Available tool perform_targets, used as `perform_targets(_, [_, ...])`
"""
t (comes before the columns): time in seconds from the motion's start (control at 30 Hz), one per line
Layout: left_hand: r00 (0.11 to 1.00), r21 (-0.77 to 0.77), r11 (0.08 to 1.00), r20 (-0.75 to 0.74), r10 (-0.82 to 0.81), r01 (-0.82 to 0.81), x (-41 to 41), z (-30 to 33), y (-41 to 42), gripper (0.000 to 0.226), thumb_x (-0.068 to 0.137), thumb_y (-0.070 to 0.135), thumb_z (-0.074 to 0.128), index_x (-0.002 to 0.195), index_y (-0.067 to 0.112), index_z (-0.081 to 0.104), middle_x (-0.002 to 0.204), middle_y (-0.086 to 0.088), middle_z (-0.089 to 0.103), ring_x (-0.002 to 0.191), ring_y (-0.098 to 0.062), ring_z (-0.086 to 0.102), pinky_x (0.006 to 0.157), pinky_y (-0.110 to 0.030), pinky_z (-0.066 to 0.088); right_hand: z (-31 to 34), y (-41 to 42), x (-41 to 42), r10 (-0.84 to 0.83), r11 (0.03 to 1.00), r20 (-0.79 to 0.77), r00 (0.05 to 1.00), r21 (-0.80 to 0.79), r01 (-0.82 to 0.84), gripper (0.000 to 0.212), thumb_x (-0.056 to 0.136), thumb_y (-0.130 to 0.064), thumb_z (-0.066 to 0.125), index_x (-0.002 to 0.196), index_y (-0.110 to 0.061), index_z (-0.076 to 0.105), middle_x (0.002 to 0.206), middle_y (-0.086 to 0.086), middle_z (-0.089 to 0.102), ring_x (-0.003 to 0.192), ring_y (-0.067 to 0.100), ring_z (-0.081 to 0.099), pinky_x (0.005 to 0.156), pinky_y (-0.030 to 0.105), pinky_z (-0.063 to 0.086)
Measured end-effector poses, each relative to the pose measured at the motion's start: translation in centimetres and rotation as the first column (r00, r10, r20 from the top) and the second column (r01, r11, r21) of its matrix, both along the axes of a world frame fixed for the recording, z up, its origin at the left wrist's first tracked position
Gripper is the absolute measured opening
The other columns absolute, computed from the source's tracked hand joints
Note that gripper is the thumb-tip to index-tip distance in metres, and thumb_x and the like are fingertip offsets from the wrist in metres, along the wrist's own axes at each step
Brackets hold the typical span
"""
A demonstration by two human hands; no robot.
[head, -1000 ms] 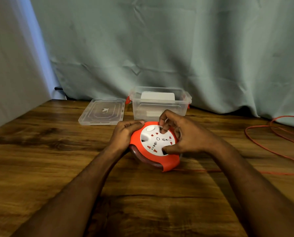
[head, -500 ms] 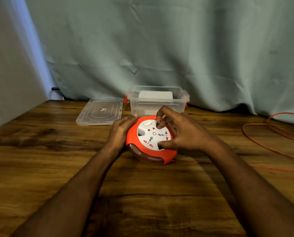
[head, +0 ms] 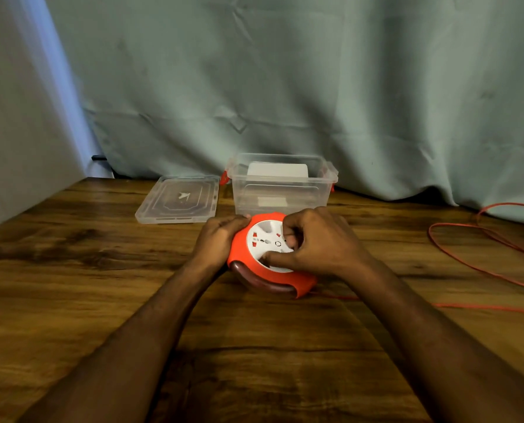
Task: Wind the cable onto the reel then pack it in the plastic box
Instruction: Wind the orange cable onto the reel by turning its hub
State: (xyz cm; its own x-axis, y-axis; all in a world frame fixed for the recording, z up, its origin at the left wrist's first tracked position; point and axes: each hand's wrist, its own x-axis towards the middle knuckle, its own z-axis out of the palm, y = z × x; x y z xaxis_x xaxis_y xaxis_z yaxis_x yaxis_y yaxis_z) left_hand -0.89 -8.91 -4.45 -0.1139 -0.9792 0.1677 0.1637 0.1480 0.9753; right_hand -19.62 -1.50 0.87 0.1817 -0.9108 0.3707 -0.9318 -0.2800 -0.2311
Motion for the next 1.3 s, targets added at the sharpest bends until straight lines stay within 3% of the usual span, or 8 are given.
perform_targets(0.17, [1.0,-0.009,1.0,0.026,-0.007,0.007,0.1,0.2,0.2,0.019,0.097,0.014,0.061,0.091,0.007,0.077,0.094,-0.023,0.076,0.08,-0.035,0.071,0.076,-0.04,0.056,-0.1,-0.1,0.1,-0.012,0.999,0.015,1.0,-0.039,0.013,0.055,0.073,-0.074,0.078,0.066,-0.021,0.064,0.06,-0.008,0.062,0.061,0.006,0.057,0.059,0.03,0.041])
perform_targets(0.3, [1.0,-0.019,1.0,0.02,0.0,0.0,0.1,0.3,0.4,0.025,0.096,0.011,0.06,0.079,0.012,0.079,0.083,-0.018,0.076,0.075,-0.034,0.069,0.075,-0.04,0.054,0.8,-0.6,-1.8,0.141,0.989,0.193,0.971,-0.076,-0.128,0.025,0.076,-0.046,0.086,0.092,-0.034,0.072,0.074,-0.014,0.074,0.065,0.005,0.066,0.066,0.038,0.059])
perform_targets(0.43, [0.998,-0.028,0.999,0.051,-0.023,0.025,0.2,0.5,0.8,0.03,0.096,0.015,0.06,0.074,0.019,0.08,0.082,-0.013,0.078,0.073,-0.03,0.071,0.072,-0.038,0.055,1.0,-1.2,-3.4,0.3,0.938,0.204,0.932,0.113,-0.327,0.069,0.07,-0.014,0.086,0.128,-0.042,0.06,0.113,-0.02,0.075,0.058,0.003,0.05,0.06,0.039,0.057])
perform_targets(0.57, [0.996,-0.014,0.998,0.064,-0.059,0.06,0.3,0.7,1.1,0.027,0.097,0.019,0.061,0.077,0.018,0.08,0.085,-0.016,0.078,0.075,-0.032,0.071,0.072,-0.038,0.056,0.8,-1.4,-3.4,0.326,0.922,0.191,0.926,0.151,-0.356,0.082,0.076,-0.01,0.086,0.142,-0.041,0.051,0.123,-0.021,0.072,0.064,-0.006,0.056,0.059,0.039,0.056])
perform_targets(0.7, [0.994,0.007,0.996,0.074,-0.086,0.086,0.4,0.8,1.2,0.021,0.097,0.02,0.061,0.092,0.007,0.078,0.093,-0.024,0.076,0.077,-0.035,0.072,0.073,-0.04,0.058,0.8,-1.6,-3.9,0.328,0.901,0.211,0.921,0.224,-0.373,0.086,0.079,-0.01,0.087,0.148,-0.04,0.046,0.132,-0.018,0.072,0.078,-0.019,0.058,0.064,0.014,0.045])
perform_targets(0.87, [0.994,0.011,0.996,0.062,-0.089,0.088,0.4,0.8,1.3,0.021,0.095,0.018,0.062,0.097,0.001,0.075,0.093,-0.024,0.076,0.072,-0.032,0.073,0.066,-0.036,0.059,1.1,-0.9,-3.6,0.312,0.896,0.251,0.916,0.241,-0.372,0.085,0.074,-0.016,0.094,0.136,-0.046,0.044,0.124,-0.019,0.07,0.103,0.001,0.069,0.067,0.02,0.058])
perform_targets(1.03, [0.995,0.016,0.996,0.053,-0.084,0.084,0.4,0.8,1.3,0.025,0.095,0.017,0.062,0.102,-0.004,0.073,0.094,-0.025,0.075,0.074,-0.033,0.072,0.064,-0.034,0.06,1.2,-0.2,-3.0,0.297,0.925,0.201,0.934,0.184,-0.333,0.078,0.065,-0.036,0.097,0.123,-0.048,0.046,0.108,-0.016,0.067,0.099,0.009,0.07,0.074,0.047,0.064])
perform_targets(1.3, [0.999,0.011,0.999,-0.016,-0.045,0.045,0.1,0.7,1.1,0.016,0.093,0.01,0.063,0.086,0.003,0.075,0.075,-0.014,0.075,0.062,-0.025,0.071,0.058,-0.029,0.057,0.8,0.1,-1.6,0.191,0.98,0.01,0.981,0.052,-0.192,0.049,0.065,-0.06,0.089,0.097,-0.035,0.062,0.079,-0.012,0.069,0.072,0.003,0.062,0.062,0.033,0.05])
